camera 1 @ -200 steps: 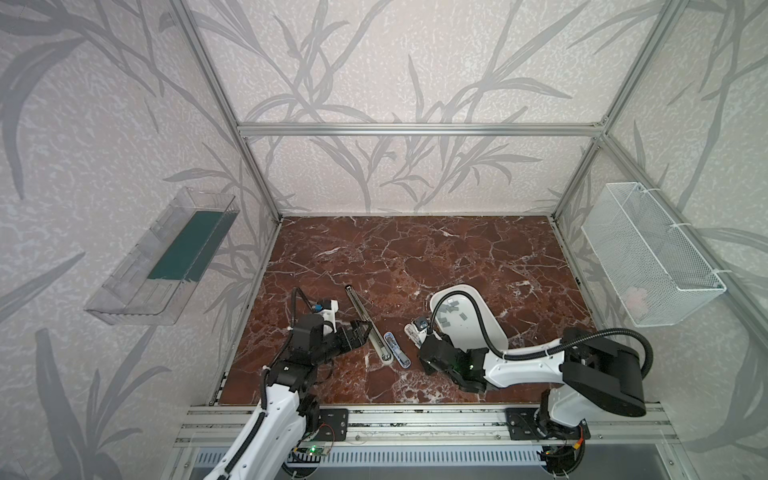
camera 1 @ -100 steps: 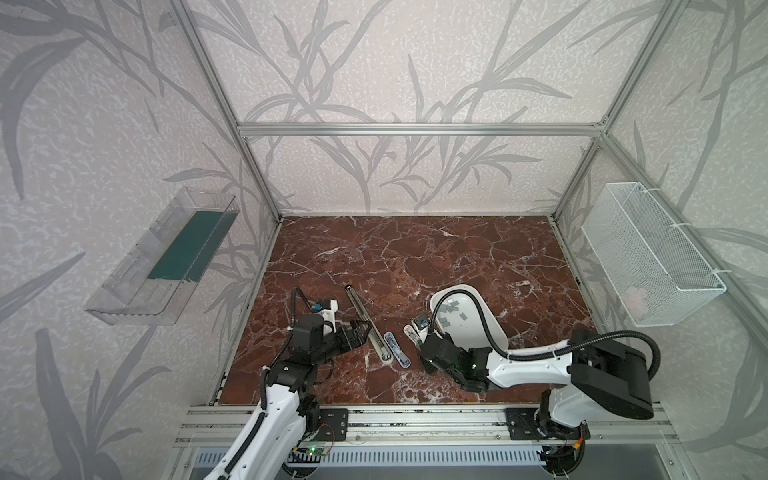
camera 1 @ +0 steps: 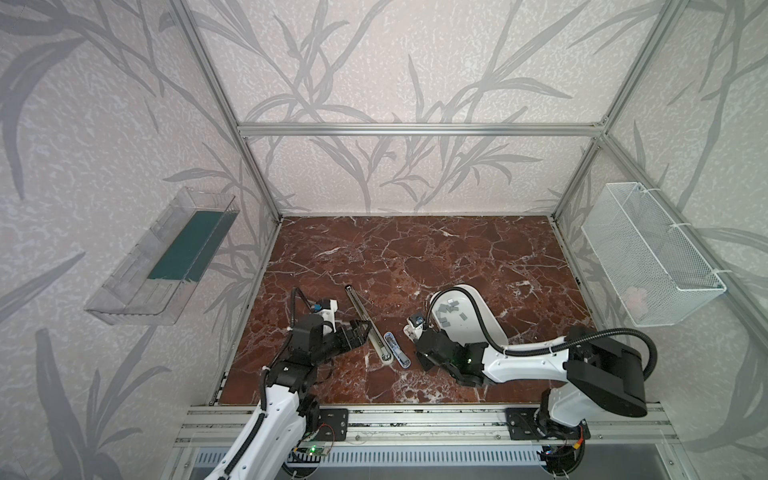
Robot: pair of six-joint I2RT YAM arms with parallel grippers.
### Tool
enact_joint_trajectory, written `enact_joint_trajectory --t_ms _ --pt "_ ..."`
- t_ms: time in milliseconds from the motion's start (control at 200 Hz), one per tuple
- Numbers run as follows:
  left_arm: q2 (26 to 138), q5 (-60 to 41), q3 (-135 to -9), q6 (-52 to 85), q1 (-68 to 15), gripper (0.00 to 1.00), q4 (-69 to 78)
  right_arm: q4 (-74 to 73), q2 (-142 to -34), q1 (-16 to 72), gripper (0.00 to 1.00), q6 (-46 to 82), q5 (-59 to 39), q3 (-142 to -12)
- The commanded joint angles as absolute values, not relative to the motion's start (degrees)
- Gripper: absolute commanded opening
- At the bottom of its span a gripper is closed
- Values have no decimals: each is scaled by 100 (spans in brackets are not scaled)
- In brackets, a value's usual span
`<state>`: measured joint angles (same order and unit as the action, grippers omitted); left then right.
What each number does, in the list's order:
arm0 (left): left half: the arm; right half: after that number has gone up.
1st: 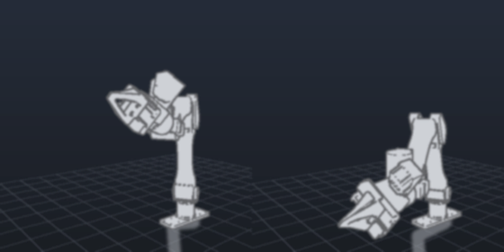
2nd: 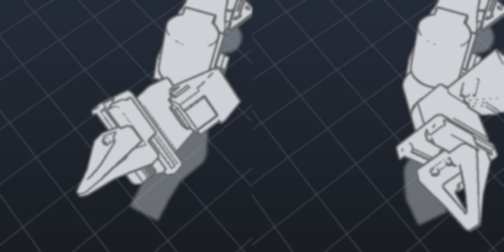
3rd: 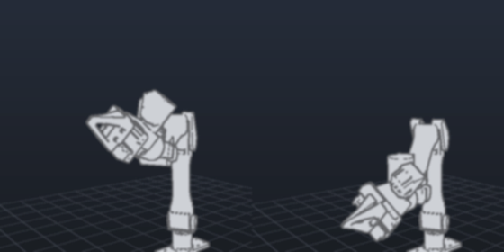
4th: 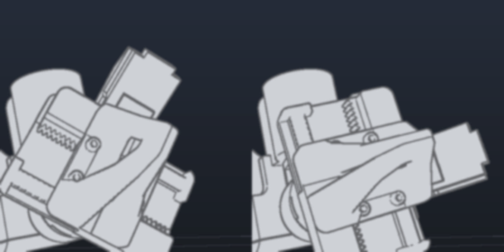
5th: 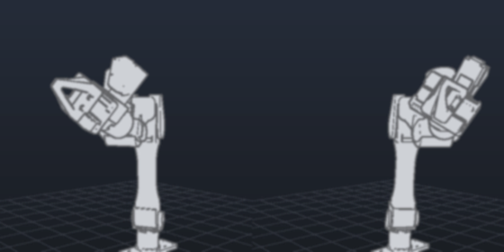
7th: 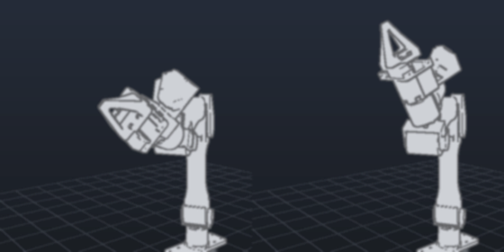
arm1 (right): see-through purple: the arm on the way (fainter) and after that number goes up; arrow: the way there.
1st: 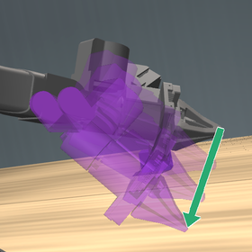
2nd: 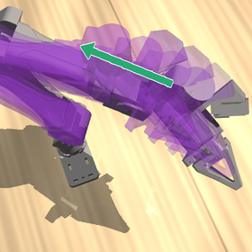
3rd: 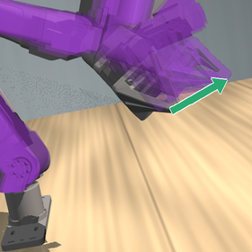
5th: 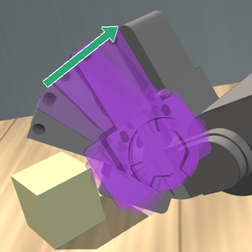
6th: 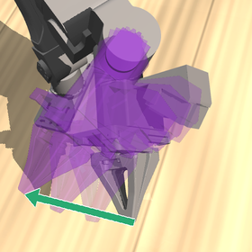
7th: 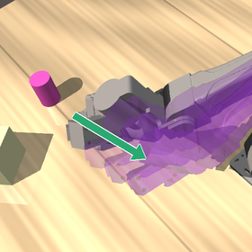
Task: Load the staples into the stapler
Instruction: 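Lower the staple strip toward the white stapler's channel with the right gripper, then push the staple strip down into the white stapler's channel with the right gripper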
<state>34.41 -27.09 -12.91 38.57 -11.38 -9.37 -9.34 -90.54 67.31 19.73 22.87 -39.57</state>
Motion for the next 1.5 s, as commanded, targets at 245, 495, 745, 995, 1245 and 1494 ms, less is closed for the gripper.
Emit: enact_joint_trajectory --t_ms 245,495,745,995,1245,1494 --pt "3383 -2661 -1336 3850 -1163 99 -945 735 -9587 6956 33 1400 2926 -4890" --pt "3375 -2663 -1336 3854 -1161 99 -932 1420 -10110 7134 33 1477 3207 -5398" --pt "3375 -2663 -1335 3850 -1161 99 -943 1765 -10300 7190 32 1582 3460 -5637" --pt "3375 -2663 -1327 3854 -1161 99 -932 1971 -10472 7329 31 1634 3624 -5834" --pt "3374 -2671 -1326 3850 -1165 99 -936 2279 -10490 7370 30 1802 3767 -5997" --pt "3365 -2663 -1320 3850 -1160 99 -932 2364 -10310 7388 31 1881 3666 -5971"
